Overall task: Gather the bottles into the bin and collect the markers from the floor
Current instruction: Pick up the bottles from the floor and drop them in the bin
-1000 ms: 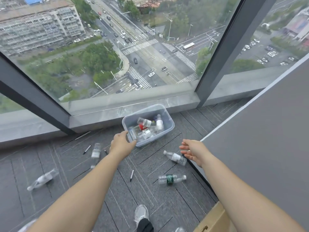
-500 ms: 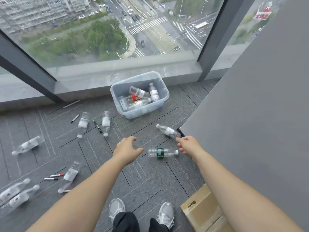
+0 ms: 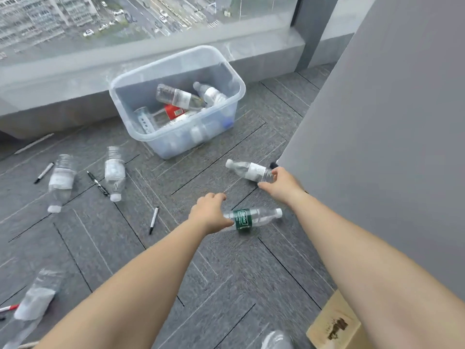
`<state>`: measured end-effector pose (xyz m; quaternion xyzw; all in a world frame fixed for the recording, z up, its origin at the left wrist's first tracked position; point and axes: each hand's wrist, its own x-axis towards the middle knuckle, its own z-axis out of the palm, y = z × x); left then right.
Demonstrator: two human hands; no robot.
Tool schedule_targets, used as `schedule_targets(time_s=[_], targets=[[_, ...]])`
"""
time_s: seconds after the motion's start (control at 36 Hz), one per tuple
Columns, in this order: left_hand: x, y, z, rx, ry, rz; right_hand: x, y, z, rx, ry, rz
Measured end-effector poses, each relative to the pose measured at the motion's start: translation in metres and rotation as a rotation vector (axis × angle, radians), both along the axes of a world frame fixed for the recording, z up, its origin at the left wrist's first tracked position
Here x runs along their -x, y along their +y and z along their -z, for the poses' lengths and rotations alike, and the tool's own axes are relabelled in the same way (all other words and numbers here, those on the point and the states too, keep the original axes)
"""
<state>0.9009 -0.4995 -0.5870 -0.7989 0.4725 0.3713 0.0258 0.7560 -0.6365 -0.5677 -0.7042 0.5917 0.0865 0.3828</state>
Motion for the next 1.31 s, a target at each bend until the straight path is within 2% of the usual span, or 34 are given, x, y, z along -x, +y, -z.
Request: schedule_targets(time_s=[0.08, 0.25, 0.56, 0.72, 0.83, 1.0, 1.14, 1.31], targets=[[0.0, -0.008, 0.058, 0.001, 0.003, 0.03, -0.007, -0.013, 0.053, 0.107, 0.051, -0.066], [-0.004, -0.023, 0.144, 0.03, -0.113, 0.237, -0.018, -0.041, 0.134, 0.247, 0.09, -0.167], [-0.01, -0.012, 0.187, 0.073, -0.155, 0.329, -0.038, -0.056, 0.184, 0.34, 0.139, -0.223], [-0.039, 0.007, 0.178, 0.082, -0.175, 0.271, -0.044, -0.062, 0.2, 0.424, 0.259, -0.312], [-0.069, 0.021, 0.166, 0.077, -0.174, 0.187, -0.04, -0.063, 0.207, 0.384, 0.338, -0.358], [-0.104, 0.049, 0.139, 0.024, -0.001, -0.101, -0.039, -0.047, 0.195, 0.332, 0.371, -0.325], [-0.126, 0.058, 0.091, 0.086, 0.092, -0.296, -0.061, -0.046, 0.143, 0.307, 0.273, -0.235], [-0.137, 0.05, -0.011, 0.178, 0.099, -0.367, -0.082, -0.043, 0.033, 0.261, 0.157, -0.132]])
